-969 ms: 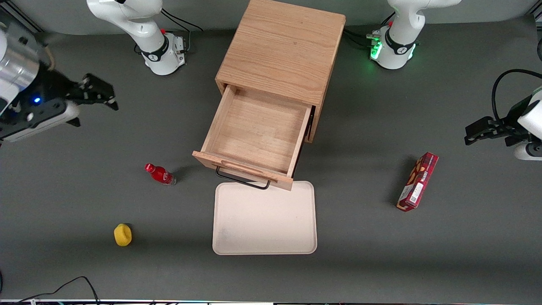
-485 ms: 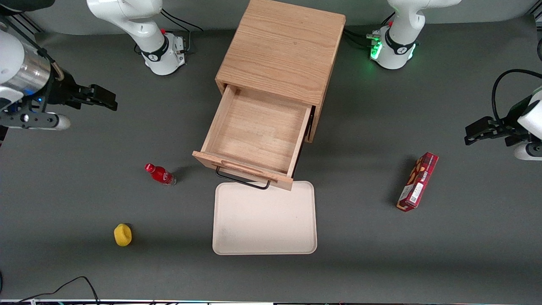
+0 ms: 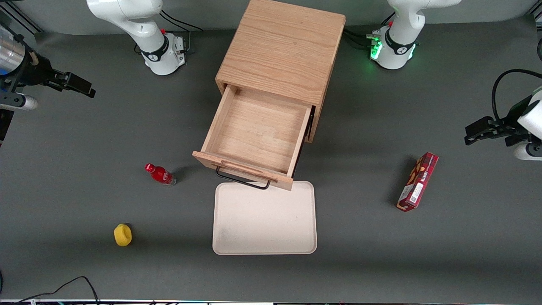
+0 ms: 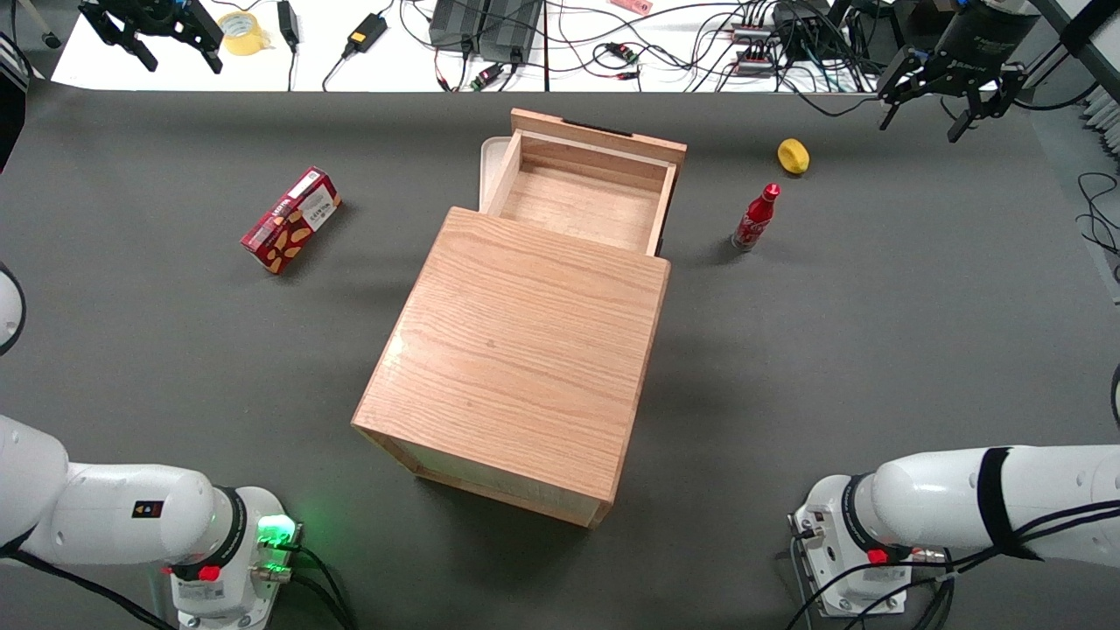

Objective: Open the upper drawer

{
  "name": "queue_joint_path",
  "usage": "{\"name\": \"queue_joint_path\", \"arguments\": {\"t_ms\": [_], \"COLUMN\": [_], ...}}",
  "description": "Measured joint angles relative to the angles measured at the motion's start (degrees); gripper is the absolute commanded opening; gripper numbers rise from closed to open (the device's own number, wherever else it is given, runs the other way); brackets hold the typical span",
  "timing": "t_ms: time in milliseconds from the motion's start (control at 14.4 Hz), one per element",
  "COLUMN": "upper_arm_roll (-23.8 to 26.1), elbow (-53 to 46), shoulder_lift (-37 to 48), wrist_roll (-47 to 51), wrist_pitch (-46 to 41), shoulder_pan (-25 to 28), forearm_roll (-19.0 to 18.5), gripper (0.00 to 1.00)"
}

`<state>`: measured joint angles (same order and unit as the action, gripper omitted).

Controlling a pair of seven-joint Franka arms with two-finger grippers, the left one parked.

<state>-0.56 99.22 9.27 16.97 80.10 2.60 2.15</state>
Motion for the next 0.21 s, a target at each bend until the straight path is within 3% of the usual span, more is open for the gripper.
{"name": "queue_joint_path", "arguments": {"t_ms": [208], "upper_arm_roll": [2.7], "elbow": [-0.8], "shoulder_lift": [-0.1], "wrist_roll": [0.3], "wrist_pitch": [0.9], "shoulder_pan": [0.3], "forearm_roll": [-0.5], "gripper": [1.0]}}
